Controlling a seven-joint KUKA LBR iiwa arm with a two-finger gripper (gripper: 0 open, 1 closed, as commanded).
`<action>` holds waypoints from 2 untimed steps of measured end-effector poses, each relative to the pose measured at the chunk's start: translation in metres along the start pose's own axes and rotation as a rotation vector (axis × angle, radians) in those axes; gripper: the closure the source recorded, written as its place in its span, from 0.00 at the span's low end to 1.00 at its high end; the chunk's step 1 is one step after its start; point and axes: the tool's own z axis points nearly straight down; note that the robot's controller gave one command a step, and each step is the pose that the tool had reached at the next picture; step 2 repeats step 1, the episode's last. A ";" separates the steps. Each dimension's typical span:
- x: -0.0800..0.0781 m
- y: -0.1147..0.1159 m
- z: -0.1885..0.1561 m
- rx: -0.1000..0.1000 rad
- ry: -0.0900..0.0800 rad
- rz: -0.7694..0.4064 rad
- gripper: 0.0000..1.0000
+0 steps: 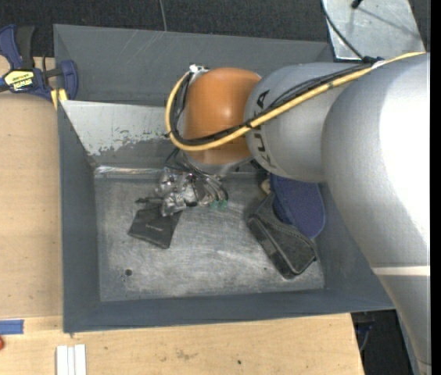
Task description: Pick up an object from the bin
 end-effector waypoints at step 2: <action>-0.005 0.002 -0.190 0.000 0.012 -0.209 1.00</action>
Offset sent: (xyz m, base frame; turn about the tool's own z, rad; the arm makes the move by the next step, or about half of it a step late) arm -0.0030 0.0018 0.1838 -0.2094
